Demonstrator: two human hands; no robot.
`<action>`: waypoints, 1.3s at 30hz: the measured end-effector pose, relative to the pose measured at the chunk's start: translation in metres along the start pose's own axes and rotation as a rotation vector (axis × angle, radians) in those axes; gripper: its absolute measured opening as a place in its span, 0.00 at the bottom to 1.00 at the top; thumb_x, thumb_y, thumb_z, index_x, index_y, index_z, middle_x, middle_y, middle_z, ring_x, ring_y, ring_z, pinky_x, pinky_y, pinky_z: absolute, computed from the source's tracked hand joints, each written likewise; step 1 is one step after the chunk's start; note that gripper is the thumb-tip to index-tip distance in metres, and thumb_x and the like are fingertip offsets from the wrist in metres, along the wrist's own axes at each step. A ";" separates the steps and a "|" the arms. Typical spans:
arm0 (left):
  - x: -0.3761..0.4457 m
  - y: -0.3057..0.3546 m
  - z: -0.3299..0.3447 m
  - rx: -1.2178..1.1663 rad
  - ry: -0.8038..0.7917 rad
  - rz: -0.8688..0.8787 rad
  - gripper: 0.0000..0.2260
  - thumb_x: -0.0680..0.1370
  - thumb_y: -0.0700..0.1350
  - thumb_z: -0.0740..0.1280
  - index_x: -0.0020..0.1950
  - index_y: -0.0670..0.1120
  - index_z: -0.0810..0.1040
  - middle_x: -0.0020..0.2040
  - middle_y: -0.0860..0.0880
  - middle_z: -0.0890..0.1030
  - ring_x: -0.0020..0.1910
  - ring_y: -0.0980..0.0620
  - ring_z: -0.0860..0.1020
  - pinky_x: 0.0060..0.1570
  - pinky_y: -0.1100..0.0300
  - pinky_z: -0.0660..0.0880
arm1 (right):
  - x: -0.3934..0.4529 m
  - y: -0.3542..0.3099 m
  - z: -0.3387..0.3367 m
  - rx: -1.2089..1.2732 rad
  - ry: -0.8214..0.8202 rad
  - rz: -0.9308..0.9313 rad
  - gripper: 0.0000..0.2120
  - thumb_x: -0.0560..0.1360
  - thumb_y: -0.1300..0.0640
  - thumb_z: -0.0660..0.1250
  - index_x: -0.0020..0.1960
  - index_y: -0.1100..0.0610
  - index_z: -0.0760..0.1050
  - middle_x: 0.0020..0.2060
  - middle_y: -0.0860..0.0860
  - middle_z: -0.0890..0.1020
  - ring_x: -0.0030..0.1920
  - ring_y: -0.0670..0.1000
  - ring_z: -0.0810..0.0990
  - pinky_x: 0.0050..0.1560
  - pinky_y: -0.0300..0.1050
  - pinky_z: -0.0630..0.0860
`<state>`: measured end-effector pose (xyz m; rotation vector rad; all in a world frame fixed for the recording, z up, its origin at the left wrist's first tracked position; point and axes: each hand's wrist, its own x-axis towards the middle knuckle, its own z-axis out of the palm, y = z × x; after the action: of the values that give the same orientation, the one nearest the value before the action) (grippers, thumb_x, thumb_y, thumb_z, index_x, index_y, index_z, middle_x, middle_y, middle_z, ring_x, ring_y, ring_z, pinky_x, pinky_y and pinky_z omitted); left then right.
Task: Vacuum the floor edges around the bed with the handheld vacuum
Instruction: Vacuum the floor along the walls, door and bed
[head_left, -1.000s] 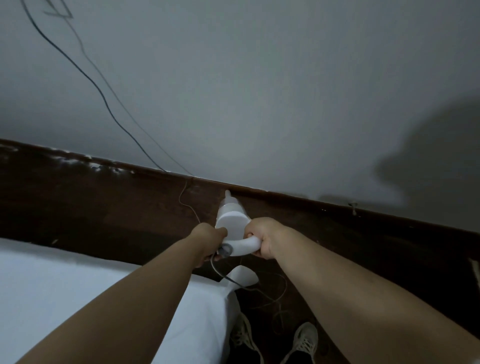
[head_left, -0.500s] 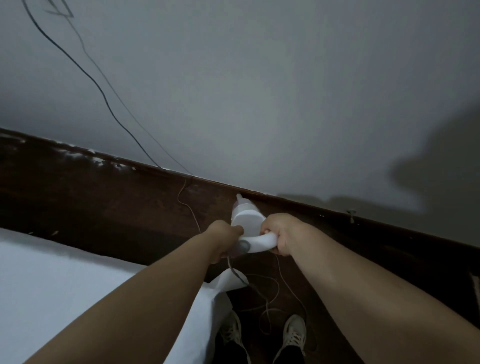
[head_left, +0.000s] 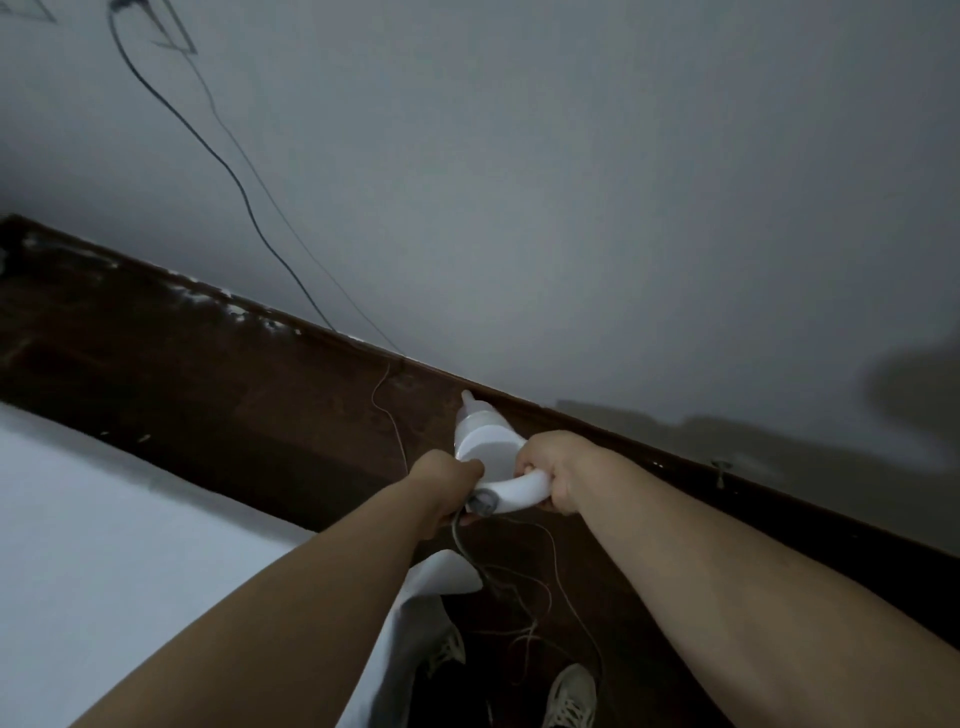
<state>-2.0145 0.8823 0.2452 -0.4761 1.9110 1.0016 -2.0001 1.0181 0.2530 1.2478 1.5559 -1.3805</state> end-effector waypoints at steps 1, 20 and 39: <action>0.004 -0.001 -0.004 -0.011 0.010 -0.005 0.16 0.80 0.46 0.63 0.62 0.37 0.71 0.47 0.41 0.79 0.44 0.45 0.80 0.45 0.54 0.79 | 0.002 -0.003 0.003 -0.009 -0.003 -0.007 0.23 0.72 0.68 0.64 0.66 0.60 0.69 0.54 0.60 0.74 0.57 0.59 0.76 0.60 0.54 0.76; 0.092 -0.014 -0.135 -0.097 0.116 -0.107 0.15 0.80 0.47 0.62 0.63 0.40 0.71 0.52 0.40 0.79 0.47 0.44 0.80 0.36 0.58 0.76 | 0.048 -0.114 0.130 -0.153 -0.073 -0.047 0.21 0.71 0.70 0.64 0.63 0.59 0.72 0.53 0.60 0.76 0.54 0.59 0.78 0.57 0.57 0.77; 0.072 0.025 -0.102 -0.072 -0.008 -0.063 0.13 0.80 0.45 0.60 0.61 0.38 0.69 0.53 0.38 0.79 0.39 0.46 0.79 0.30 0.60 0.74 | 0.042 -0.115 0.077 -0.210 -0.003 -0.001 0.19 0.71 0.69 0.64 0.61 0.61 0.72 0.54 0.61 0.77 0.55 0.60 0.79 0.58 0.56 0.77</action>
<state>-2.1234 0.8201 0.2227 -0.5701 1.8465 1.0325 -2.1295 0.9556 0.2340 1.1167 1.6530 -1.1839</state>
